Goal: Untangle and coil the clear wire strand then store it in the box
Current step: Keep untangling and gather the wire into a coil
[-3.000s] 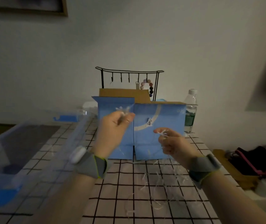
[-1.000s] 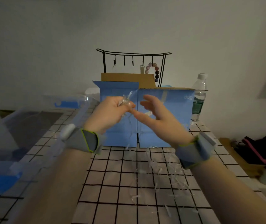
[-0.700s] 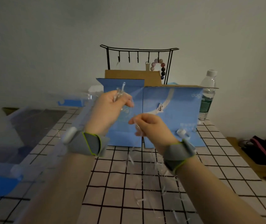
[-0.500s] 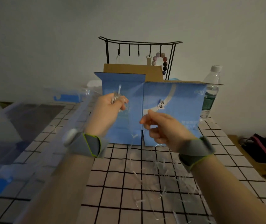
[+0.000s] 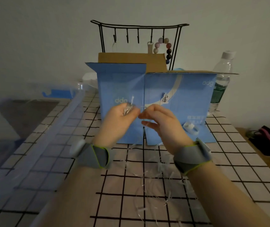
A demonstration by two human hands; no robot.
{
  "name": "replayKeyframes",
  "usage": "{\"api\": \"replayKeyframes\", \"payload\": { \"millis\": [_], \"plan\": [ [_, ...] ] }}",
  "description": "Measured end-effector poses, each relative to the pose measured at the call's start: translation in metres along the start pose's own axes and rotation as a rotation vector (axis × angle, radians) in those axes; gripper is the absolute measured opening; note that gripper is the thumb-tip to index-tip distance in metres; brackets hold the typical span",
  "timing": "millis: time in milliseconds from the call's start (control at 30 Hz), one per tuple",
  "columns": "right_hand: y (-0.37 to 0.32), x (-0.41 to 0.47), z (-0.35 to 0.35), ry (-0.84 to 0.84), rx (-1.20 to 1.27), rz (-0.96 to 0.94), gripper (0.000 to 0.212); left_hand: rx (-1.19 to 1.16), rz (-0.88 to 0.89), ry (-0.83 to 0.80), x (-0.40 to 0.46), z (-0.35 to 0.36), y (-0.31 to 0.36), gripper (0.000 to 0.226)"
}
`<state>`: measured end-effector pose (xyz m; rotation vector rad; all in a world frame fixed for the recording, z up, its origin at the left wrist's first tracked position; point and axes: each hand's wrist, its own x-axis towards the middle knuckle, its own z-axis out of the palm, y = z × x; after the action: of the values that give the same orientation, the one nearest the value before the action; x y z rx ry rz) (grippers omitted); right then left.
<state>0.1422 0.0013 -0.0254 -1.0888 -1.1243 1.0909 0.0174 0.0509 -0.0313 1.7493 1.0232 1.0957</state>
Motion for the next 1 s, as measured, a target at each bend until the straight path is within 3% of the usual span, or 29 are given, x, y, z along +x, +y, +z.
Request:
{"api": "replayKeyframes", "payload": {
  "millis": [67, 233, 333, 533, 633, 733, 867, 1000],
  "plan": [
    [-0.001, 0.001, -0.008, 0.016, 0.138, 0.048, 0.027, -0.046, -0.041, -0.043, -0.002, 0.003, -0.004, 0.021],
    [0.009, 0.006, -0.028, 0.254, -0.288, -0.12, 0.028, -0.33, -0.23, -0.295, -0.013, 0.013, -0.003, 0.037],
    [0.014, 0.005, -0.032, 0.327, -0.329, -0.179, 0.02, -0.561, -0.277, -0.372, -0.018, 0.017, -0.004, 0.04],
    [0.032, -0.008, -0.031, 0.236, -0.263, -0.071, 0.018, -0.802, -0.337, -0.404, -0.029, 0.027, -0.007, 0.054],
    [0.038, -0.016, -0.03, 0.027, -0.109, -0.023, 0.034, -0.87, -0.306, -0.383, -0.031, 0.029, -0.009, 0.045],
    [0.042, -0.019, -0.03, -0.063, -0.174, -0.129, 0.052, -0.862, -0.284, -0.371, -0.031, 0.03, -0.014, 0.042],
    [0.047, -0.02, -0.031, -0.104, -0.224, -0.199, 0.022, -0.982, -0.295, -0.462, -0.03, 0.027, -0.02, 0.039],
    [0.047, -0.02, -0.033, -0.105, -0.28, -0.156, 0.025, -1.027, -0.307, -0.507, -0.031, 0.028, -0.02, 0.036]
  ]
}}
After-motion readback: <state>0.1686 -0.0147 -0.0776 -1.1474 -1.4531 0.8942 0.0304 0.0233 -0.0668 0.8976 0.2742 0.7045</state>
